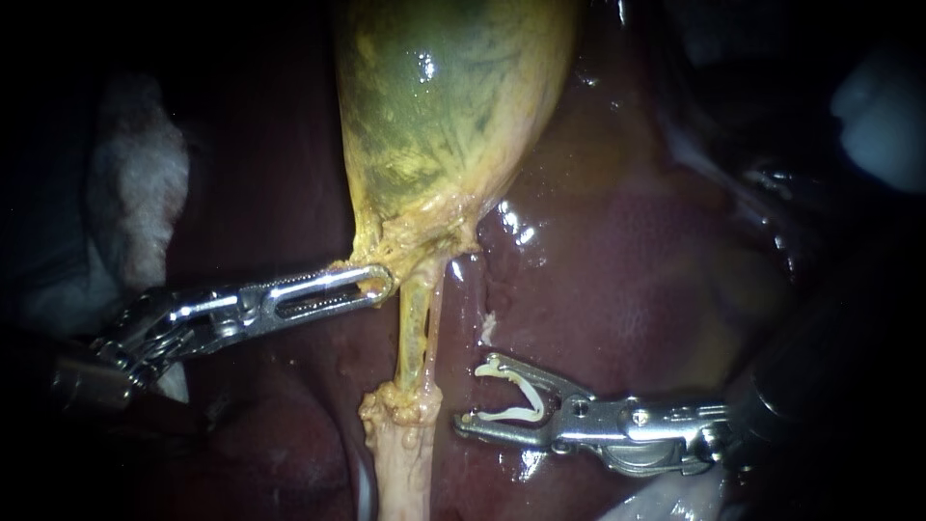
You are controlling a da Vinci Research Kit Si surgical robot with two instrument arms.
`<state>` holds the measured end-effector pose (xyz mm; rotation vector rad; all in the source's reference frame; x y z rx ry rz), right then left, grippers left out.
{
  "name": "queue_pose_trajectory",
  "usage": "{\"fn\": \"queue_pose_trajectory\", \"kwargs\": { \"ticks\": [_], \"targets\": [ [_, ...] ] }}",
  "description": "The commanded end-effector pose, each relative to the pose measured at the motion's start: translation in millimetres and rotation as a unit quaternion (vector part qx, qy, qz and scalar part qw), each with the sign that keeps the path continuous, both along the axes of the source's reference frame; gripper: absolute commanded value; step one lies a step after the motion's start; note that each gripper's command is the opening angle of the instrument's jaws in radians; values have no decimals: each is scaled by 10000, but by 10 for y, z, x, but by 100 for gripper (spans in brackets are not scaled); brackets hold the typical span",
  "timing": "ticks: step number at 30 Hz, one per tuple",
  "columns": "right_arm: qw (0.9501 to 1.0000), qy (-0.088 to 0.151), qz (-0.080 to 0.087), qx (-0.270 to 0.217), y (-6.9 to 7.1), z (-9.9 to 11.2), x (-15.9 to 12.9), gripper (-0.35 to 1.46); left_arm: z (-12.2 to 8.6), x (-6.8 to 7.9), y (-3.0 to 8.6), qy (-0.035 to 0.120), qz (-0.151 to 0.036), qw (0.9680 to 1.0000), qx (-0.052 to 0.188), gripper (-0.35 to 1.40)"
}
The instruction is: Clipping first clip left tube
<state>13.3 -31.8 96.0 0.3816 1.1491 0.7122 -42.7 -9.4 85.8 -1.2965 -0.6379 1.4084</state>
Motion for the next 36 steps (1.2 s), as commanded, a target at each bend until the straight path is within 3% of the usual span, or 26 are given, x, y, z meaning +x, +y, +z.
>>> {"fn": "queue_pose_trajectory", "kwargs": {
  "ticks": [1, 10, 28, 36],
  "targets": [
    [10000, 1, -1, 0, 0, 0, 0, 58, 0, 0, 0, -6, 8, 10000, 2, -35],
    [10000, 1, -1, 0, 0, 0, 0, 58, -3, 2, 2, -18, 19, 10000, 12, -35],
    [10000, 0, 0, 0, 0, 0, 0, 59, -72, 14, 37, -163, 55, 9996, 244, -35],
    [10000, -2, 5, 3, 0, -2, 3, 59, -84, 17, 40, -147, 16, 9995, 279, -35]
  ]
}}
